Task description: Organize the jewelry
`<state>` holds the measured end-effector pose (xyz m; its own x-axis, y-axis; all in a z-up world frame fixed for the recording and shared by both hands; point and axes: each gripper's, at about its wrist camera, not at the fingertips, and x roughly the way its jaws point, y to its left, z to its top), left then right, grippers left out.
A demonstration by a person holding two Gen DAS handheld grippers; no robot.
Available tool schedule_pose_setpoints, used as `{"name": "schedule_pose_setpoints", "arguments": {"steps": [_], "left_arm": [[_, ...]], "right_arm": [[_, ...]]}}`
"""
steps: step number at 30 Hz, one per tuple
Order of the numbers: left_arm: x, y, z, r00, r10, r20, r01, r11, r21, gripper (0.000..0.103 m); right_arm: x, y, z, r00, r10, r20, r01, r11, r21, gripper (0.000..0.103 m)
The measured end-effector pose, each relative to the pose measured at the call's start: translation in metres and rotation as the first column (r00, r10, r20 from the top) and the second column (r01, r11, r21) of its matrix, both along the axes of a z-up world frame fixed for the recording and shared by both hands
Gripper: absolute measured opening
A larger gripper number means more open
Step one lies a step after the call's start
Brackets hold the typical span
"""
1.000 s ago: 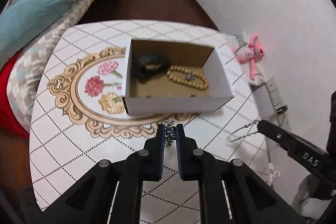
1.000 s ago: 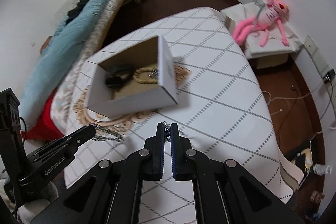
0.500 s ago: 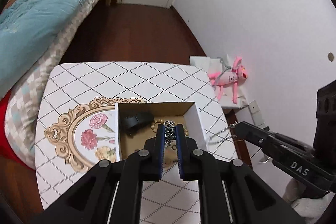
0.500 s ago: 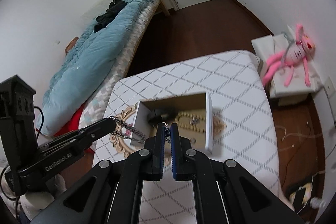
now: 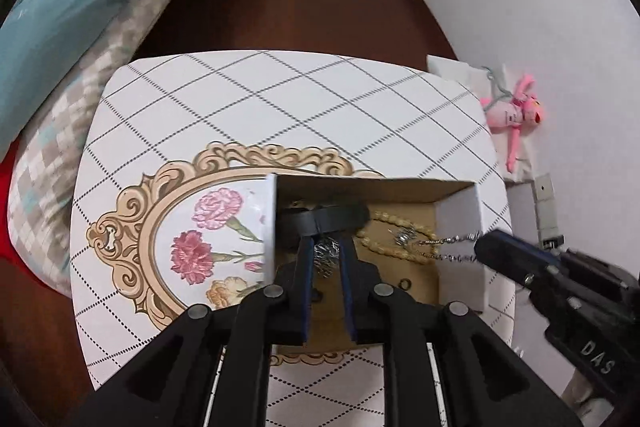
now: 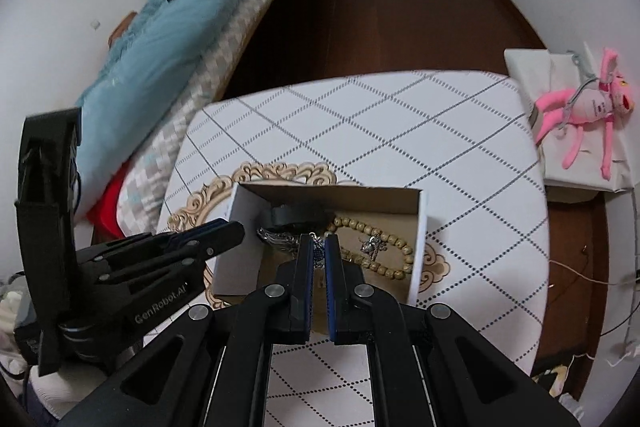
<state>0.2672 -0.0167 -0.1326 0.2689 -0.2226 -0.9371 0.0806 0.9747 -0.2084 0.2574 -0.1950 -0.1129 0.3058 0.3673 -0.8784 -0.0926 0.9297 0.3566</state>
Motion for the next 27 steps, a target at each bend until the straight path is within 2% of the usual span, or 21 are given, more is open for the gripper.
{"name": "schedule_pose_setpoints", "arguments": {"steps": [1, 2, 3, 4, 5, 8, 10, 11, 12, 13, 14, 15, 19, 20, 21, 22, 23, 26, 27], "left_arm": [[0.0, 0.003, 0.0, 1.0, 0.011, 0.004, -0.011, 1.0, 0.012, 0.022], [0.001, 0.005, 0.0, 1.0, 0.021, 0.01, -0.021, 1.0, 0.024, 0.036], [0.001, 0.007, 0.001, 0.999, 0.03, 0.018, -0.03, 0.999, 0.032, 0.055], [0.0, 0.009, 0.002, 0.999, 0.04, 0.03, -0.042, 0.998, 0.043, 0.062], [0.0, 0.011, 0.003, 0.998, 0.049, 0.043, -0.052, 0.997, 0.057, 0.067], [0.003, 0.011, 0.003, 0.998, 0.051, 0.045, -0.056, 0.993, 0.1, 0.067], [0.002, 0.012, 0.004, 0.997, 0.049, 0.056, -0.056, 0.991, 0.118, 0.072], [0.001, 0.012, 0.005, 0.996, 0.049, 0.07, -0.058, 0.99, 0.131, 0.079], [0.0, 0.012, 0.006, 0.996, 0.047, 0.081, -0.058, 0.989, 0.139, 0.087], [-0.001, 0.011, 0.007, 0.995, 0.042, 0.092, -0.056, 0.987, 0.152, 0.09], [-0.003, 0.01, 0.008, 0.994, 0.037, 0.103, -0.055, 0.984, 0.171, 0.096], [-0.005, 0.01, 0.009, 0.993, 0.035, 0.109, -0.054, 0.982, 0.182, 0.1], [-0.014, 0.007, 0.005, 0.991, 0.023, 0.132, -0.053, 0.973, 0.223, 0.102], [-0.017, 0.007, 0.003, 0.991, 0.021, 0.134, -0.051, 0.972, 0.227, 0.102], [-0.019, 0.006, 0.001, 0.991, 0.02, 0.135, -0.052, 0.971, 0.235, 0.102], [-0.02, 0.006, -0.001, 0.991, 0.023, 0.134, -0.055, 0.969, 0.242, 0.102], [-0.023, 0.006, -0.005, 0.991, 0.024, 0.13, -0.056, 0.968, 0.244, 0.102], [-0.027, 0.006, -0.012, 0.992, 0.028, 0.122, -0.058, 0.966, 0.251, 0.102], [-0.029, 0.006, -0.013, 0.992, 0.027, 0.122, -0.058, 0.966, 0.252, 0.102]], "right_arm": [[0.003, 0.002, -0.005, 1.0, 0.008, -0.017, -0.008, 1.0, 0.001, 0.006], [0.005, 0.004, -0.009, 1.0, 0.012, -0.027, -0.012, 1.0, 0.002, 0.006], [0.006, 0.005, -0.014, 0.999, 0.016, -0.04, -0.016, 1.0, 0.002, 0.006], [0.007, 0.005, -0.017, 0.998, 0.022, -0.051, -0.022, 1.0, 0.001, 0.006], [0.008, 0.007, -0.022, 0.997, 0.029, -0.068, -0.028, 1.0, 0.002, 0.006], [0.012, 0.01, -0.034, 0.992, 0.038, -0.117, -0.042, 0.999, -0.03, 0.007], [0.014, 0.01, -0.041, 0.989, 0.032, -0.147, -0.041, 0.997, -0.06, 0.008], [0.014, 0.009, -0.043, 0.987, 0.026, -0.162, -0.038, 0.997, -0.07, 0.016], [0.014, 0.008, -0.043, 0.987, 0.024, -0.16, -0.037, 0.996, -0.076, 0.03], [0.013, 0.007, -0.042, 0.988, 0.021, -0.15, -0.034, 0.995, -0.089, 0.039], [0.012, 0.006, -0.04, 0.99, 0.016, -0.138, -0.03, 0.994, -0.104, 0.055], [0.01, 0.005, -0.035, 0.993, 0.01, -0.118, -0.025, 0.992, -0.126, 0.064], [0.002, 0.001, -0.026, 0.998, -0.018, -0.065, 0.001, 0.968, -0.251, 0.065], [-0.001, -0.001, -0.025, 0.998, -0.029, -0.055, 0.011, 0.956, -0.292, 0.071], [-0.004, -0.003, -0.026, 0.998, -0.04, -0.046, 0.023, 0.943, -0.333, 0.084], [-0.008, -0.005, -0.028, 0.998, -0.056, -0.04, 0.038, 0.928, -0.37, 0.09], [-0.011, -0.008, -0.029, 0.997, -0.064, -0.038, 0.044, 0.921, -0.387, 0.095], [-0.017, -0.015, -0.036, 0.996, -0.083, -0.043, 0.059, 0.913, -0.404, 0.095], [-0.018, -0.016, -0.038, 0.995, -0.089, -0.044, 0.063, 0.911, -0.407, 0.099]]}}
